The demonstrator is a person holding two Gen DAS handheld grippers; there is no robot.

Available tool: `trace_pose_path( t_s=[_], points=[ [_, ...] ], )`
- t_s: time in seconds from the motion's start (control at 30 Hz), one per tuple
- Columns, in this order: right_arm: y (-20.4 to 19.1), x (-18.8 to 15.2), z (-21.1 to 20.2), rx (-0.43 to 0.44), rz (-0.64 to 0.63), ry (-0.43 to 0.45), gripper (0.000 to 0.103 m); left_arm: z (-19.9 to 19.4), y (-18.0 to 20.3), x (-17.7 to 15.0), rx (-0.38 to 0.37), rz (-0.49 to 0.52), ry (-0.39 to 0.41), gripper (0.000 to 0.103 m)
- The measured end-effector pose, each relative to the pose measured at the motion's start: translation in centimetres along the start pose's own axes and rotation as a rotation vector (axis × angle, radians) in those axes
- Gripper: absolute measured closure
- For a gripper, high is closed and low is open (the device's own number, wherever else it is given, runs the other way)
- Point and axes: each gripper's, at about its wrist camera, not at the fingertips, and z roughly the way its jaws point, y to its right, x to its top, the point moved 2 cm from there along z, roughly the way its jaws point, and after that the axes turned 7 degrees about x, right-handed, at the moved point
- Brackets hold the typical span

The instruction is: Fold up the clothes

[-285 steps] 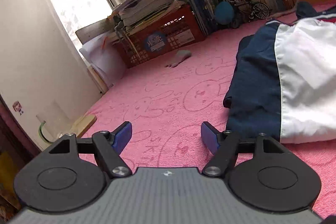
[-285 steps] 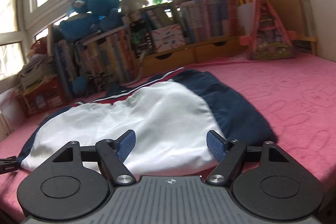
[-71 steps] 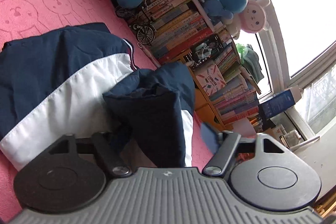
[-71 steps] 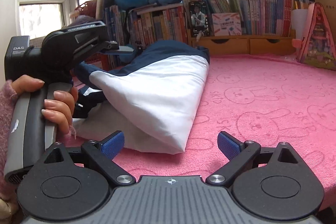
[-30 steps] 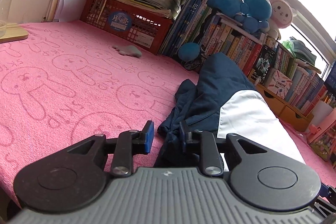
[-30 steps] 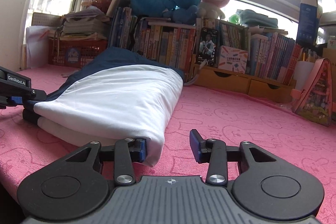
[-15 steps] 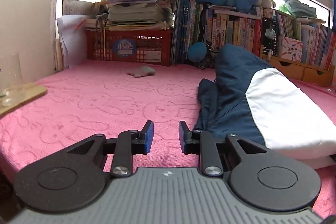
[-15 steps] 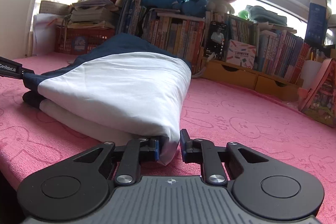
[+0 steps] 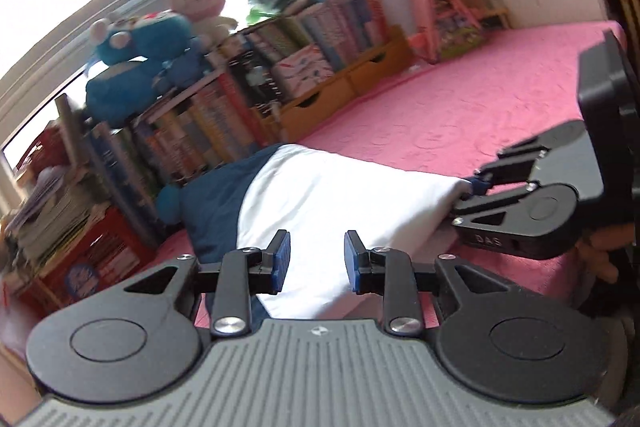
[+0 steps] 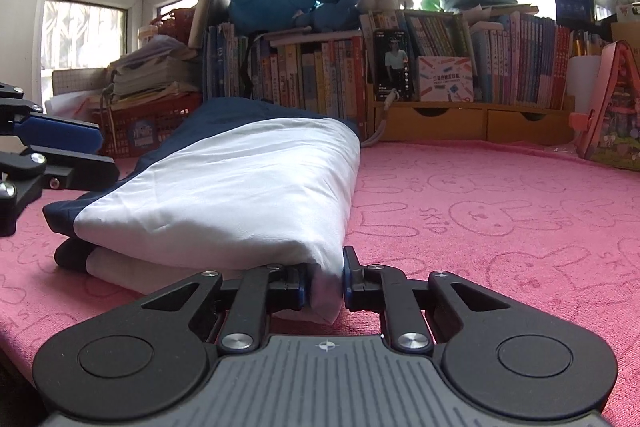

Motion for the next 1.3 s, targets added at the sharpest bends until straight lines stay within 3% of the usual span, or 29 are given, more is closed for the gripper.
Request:
trace_pose_path(
  t_s=[0.07,0.17,0.2,0.33,0.47,0.6,0.63,0.8,1.0,1.3],
  points=[
    [0.4,0.0,-0.1,0.019,0.023,0.008,0.085,0.9,1.0,0.0,-0.050,0.080,-0.002,0.067],
    [0.8,0.1,-0.3,0.043,0.046,0.018,0.085,1.7,2.5,0.1,-0.088,0.174,0.018,0.048],
    [0.9,0.2,-0.3,0.050,0.051,0.020,0.085,2.1,3.0,0.2,-0.099,0.200,0.024,0.046],
    [1.1,0.2,-0.4,0.065,0.065,0.025,0.085,3.5,4.6,0.2,-0.129,0.290,0.037,0.046],
    [1.4,0.1,-0.4,0.081,0.078,0.028,0.085,4.6,5.5,-0.9,-0.098,0.421,0.039,0.055],
    [1.5,0.0,-0.4,0.091,0.085,0.031,0.085,5.1,6.2,-1.3,-0.074,0.486,0.054,0.055],
    [1.4,0.0,-0.4,0.092,0.083,0.032,0.085,5.2,6.4,-1.2,-0.070,0.491,0.058,0.056],
    [1.1,-0.2,-0.2,0.068,0.055,0.018,0.085,6.1,6.7,-0.9,-0.043,0.468,0.037,0.083],
    [0.5,-0.4,-0.1,0.049,0.013,0.016,0.085,5.6,5.4,-1.2,-0.011,0.422,-0.030,0.089],
    [0.1,-0.5,-0.3,0.044,-0.003,0.022,0.084,4.7,0.5,-5.3,0.134,0.288,-0.258,0.093]
  ],
)
